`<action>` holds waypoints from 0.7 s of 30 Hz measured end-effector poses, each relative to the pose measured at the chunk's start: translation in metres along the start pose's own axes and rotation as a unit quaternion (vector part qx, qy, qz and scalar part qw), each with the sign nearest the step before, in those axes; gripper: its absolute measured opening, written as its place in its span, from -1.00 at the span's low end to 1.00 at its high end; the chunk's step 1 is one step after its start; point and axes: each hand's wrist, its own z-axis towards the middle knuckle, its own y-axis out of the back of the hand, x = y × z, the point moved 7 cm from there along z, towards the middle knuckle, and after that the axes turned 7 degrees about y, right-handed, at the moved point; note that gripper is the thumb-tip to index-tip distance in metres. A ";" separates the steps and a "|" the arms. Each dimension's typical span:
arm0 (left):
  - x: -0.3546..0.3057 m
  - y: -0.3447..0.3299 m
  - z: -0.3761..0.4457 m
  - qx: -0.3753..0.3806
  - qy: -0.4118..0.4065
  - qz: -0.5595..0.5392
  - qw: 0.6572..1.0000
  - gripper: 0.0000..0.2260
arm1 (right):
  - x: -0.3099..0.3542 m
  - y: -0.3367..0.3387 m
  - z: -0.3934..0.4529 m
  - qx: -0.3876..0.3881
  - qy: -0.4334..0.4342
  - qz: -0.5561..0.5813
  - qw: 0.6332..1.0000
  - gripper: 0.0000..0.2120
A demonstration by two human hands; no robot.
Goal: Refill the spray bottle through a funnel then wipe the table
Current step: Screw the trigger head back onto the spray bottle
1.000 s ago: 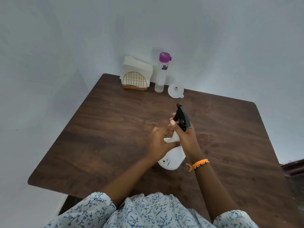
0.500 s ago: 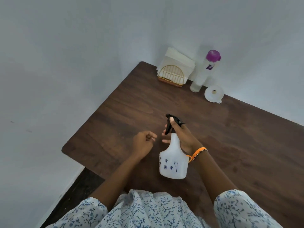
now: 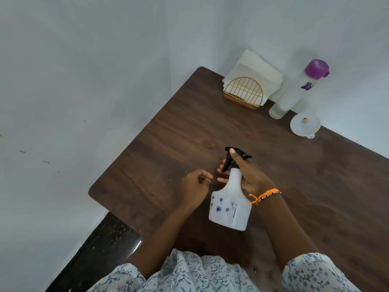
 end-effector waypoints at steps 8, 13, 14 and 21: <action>-0.008 -0.021 -0.002 0.032 -0.002 0.009 0.999 -0.83 | 0.000 0.030 0.000 -0.099 0.007 0.064 0.993 -0.58; -0.014 -0.032 -0.008 0.040 -0.011 0.006 0.999 -0.80 | 0.000 0.041 -0.015 -0.055 0.006 0.140 0.989 -0.56; -0.017 -0.037 -0.010 0.048 -0.018 0.009 0.999 -0.79 | 0.000 0.048 -0.020 -0.057 0.011 0.158 0.986 -0.56; -0.049 -0.110 -0.038 0.142 -0.084 0.064 0.984 -0.73 | -0.013 0.127 -0.077 -0.119 0.069 0.261 0.955 -0.58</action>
